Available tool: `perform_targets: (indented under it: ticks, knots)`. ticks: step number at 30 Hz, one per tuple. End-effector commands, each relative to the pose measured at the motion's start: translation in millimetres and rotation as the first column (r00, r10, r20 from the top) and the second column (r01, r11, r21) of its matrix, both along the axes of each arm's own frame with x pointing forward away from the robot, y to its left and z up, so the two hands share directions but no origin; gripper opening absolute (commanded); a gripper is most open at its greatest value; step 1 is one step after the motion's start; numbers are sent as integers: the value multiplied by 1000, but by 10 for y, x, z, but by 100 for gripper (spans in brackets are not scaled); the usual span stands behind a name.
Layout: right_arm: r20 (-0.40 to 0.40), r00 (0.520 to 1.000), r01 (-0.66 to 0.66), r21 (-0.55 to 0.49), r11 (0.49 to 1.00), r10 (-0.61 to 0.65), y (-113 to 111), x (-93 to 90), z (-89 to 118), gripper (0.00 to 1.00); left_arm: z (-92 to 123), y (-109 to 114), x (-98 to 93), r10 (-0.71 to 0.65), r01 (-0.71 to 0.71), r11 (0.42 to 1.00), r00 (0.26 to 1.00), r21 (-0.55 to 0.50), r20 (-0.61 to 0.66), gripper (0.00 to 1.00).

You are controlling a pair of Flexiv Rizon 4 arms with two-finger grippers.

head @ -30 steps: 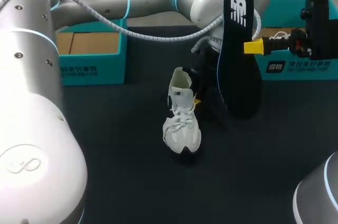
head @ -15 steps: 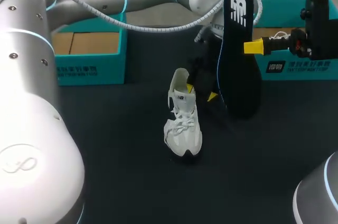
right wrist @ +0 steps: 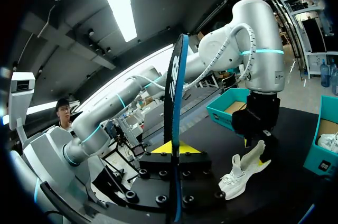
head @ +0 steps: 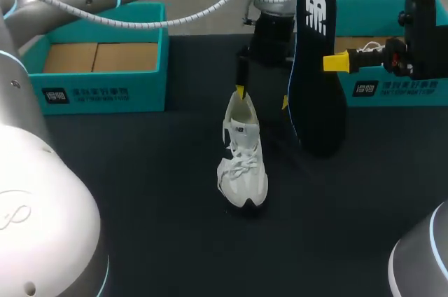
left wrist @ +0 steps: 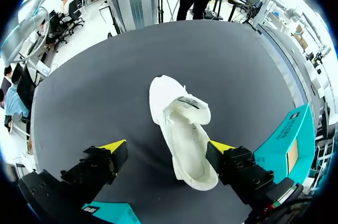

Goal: Take the shoe out of the shoebox, open the shoe tongue, remove and reinsert the insole, then place the shoe into the shoebox

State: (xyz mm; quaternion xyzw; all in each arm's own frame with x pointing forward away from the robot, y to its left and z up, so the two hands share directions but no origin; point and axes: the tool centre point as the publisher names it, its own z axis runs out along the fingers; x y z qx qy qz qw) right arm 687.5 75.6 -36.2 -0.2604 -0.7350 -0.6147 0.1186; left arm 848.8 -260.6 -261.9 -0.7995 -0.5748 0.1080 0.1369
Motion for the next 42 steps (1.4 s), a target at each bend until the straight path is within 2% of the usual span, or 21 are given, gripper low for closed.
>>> perform_targets:
  ticks: [1, 13, 14, 18, 23, 28, 32, 37, 42]
  knots:
    - [-1, 1000, 1, -1, 1000, -1, 11, 2, -6, 0, 26, 107, -30, 30, -29, 995, 999, -92, 13, 100]
    - [-1, 1000, 1, -1, 1000, -1, 11, 2, -6, 0, 26, 107, -30, 30, -29, 995, 999, -92, 13, 100]
    - [-1, 1000, 1, -1, 1000, -1, 11, 2, -6, 0, 54, 94, -15, 58, -57, 986, 998, -154, 3, 100]
    - [-7, 1000, 7, 15, 1000, -7, 4, 20, -3, 0, 141, 70, 3, 91, -86, 962, 996, -260, 7, 100]
    - [-78, 996, 48, 105, 993, -40, -62, 196, 83, 0, 291, 69, -27, 142, -110, 909, 988, -402, 53, 100]
    - [-156, 986, 72, 133, 988, -51, -139, 414, 127, 0, 427, 71, -51, 183, -116, 850, 980, -514, 80, 100]
    - [-229, 972, 87, 152, 984, -51, -162, 627, 150, 0, 583, 79, -53, 223, -124, 781, 971, -611, 87, 100]
    - [-293, 955, 94, 188, 978, -35, -168, 885, 146, 0, 823, 26, -66, 245, -93, 724, 961, -683, 129, 100]
    - [-357, 932, 138, 207, 969, -57, -256, 1066, 73, 0, 904, -11, -33, 270, -94, 705, 952, -703, 144, 100]
